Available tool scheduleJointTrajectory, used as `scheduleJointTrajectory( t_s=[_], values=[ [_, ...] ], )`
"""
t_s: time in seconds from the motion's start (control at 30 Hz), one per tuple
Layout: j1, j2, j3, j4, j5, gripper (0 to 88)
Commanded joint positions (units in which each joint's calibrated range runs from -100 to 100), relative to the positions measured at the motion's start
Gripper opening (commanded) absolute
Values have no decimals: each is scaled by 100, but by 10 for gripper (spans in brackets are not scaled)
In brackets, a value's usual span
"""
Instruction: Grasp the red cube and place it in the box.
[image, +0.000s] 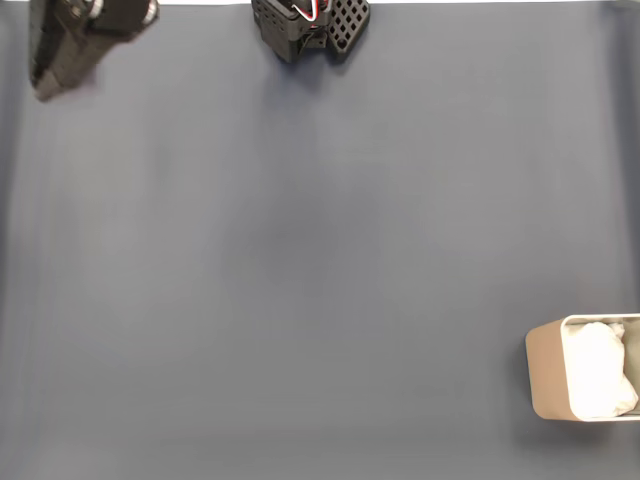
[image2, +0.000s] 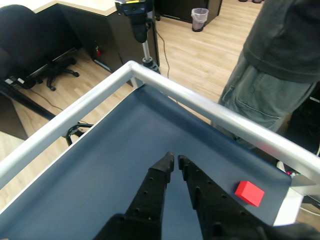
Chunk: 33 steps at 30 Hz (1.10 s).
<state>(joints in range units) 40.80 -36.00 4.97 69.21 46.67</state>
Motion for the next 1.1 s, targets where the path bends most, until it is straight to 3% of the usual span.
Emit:
scheduleJointTrajectory(
  t_s=[0.0,1.07],
  values=[
    [302,38,-59,13,15,0],
    [2191,480,388,-28,-166,0]
  ],
)
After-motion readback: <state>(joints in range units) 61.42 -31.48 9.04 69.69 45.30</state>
